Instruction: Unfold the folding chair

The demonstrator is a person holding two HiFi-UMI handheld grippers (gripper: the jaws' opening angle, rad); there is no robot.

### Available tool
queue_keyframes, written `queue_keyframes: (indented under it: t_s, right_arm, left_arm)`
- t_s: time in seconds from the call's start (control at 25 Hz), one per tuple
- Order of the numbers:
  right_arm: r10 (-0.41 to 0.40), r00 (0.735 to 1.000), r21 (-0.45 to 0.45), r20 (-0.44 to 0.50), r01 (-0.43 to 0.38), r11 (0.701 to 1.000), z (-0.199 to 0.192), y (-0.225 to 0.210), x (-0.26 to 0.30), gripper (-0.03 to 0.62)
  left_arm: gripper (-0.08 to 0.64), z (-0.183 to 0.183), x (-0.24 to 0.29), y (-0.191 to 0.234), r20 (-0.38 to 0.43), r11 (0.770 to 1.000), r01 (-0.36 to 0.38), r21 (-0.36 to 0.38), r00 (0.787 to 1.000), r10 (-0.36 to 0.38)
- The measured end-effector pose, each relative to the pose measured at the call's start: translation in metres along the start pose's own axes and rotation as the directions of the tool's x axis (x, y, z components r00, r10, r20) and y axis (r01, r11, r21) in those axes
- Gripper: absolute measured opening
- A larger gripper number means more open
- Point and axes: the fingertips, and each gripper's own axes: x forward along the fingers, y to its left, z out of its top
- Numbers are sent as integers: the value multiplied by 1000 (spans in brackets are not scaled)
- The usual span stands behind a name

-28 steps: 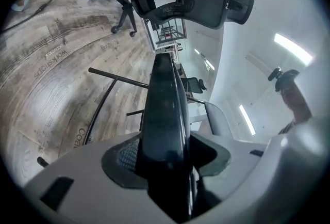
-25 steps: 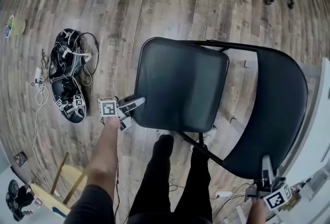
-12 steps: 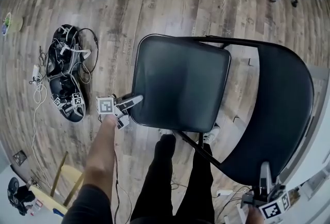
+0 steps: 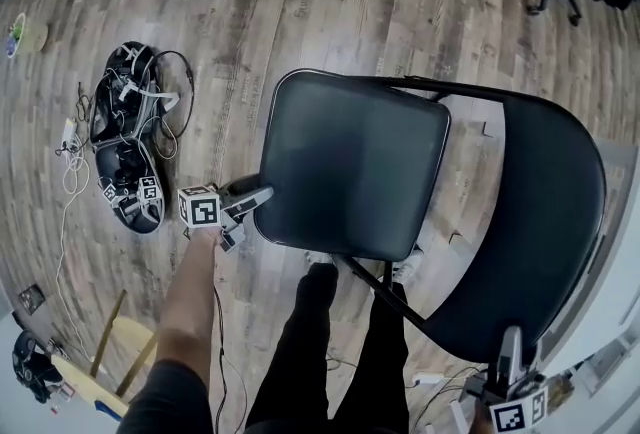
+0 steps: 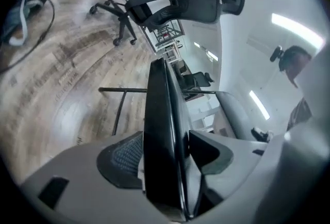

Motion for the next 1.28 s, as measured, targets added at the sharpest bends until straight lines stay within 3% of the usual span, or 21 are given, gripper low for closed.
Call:
queue_keyframes:
  t_s: [0.08, 0.16, 0.28, 0.36, 0.52, 0.68, 0.8, 0.88, 0.92, 1.04, 1.12, 1.2, 1.28]
  right_arm:
    - [-51, 999, -142, 15, 53, 988, 9, 3, -10, 210]
    - [-127, 991, -323, 52, 136, 936, 22, 10, -21, 222]
    - [-199, 967, -493, 161, 254, 832, 47, 25, -44, 222]
    - [-194, 952, -508, 235, 291, 811, 68, 36, -64, 222]
    - [-119, 947, -512, 297, 263, 817, 109, 76, -90, 211]
    - [-40, 936, -534, 349, 234, 812, 134, 115, -125, 33]
    - [12, 922, -551, 386, 220, 805, 133, 135, -163, 14]
    - [46, 912, -563, 408, 211, 799, 130, 147, -189, 14]
    - [63, 907, -568, 417, 206, 797, 128, 153, -202, 14]
    - [116, 890, -576, 442, 182, 797, 122, 171, -241, 14]
    - [152, 878, -564, 454, 151, 812, 115, 181, -269, 14]
    - [181, 859, -528, 480, 118, 841, 105, 187, -302, 12]
    - [182, 838, -494, 515, 116, 862, 88, 183, -339, 12]
  left_arm:
    - [270, 9, -19, -3, 9, 996, -71, 59, 997, 71]
    - [270, 22, -48, -12, 52, 981, -152, 117, 988, 147]
    - [236, 39, -92, -45, 143, 932, -282, 226, 956, 254]
    - [184, 56, -113, -87, 238, 888, -367, 278, 922, 307]
    - [38, 94, -141, -200, 458, 792, -516, 326, 819, 345]
    - [5, 102, -137, -341, 566, 717, -549, 430, 782, 259]
    - [5, 70, -134, -435, 606, 630, -593, 501, 761, 234]
    - [5, 42, -138, -480, 634, 574, -651, 497, 724, 272]
    - [5, 30, -142, -497, 649, 561, -677, 476, 701, 295]
    - [5, -10, -154, -542, 681, 573, -708, 412, 657, 323]
    - [5, -40, -156, -582, 689, 558, -711, 427, 656, 308]
    - [5, -70, -158, -637, 699, 540, -697, 471, 669, 253]
    - [5, -106, -160, -683, 705, 538, -672, 509, 684, 187]
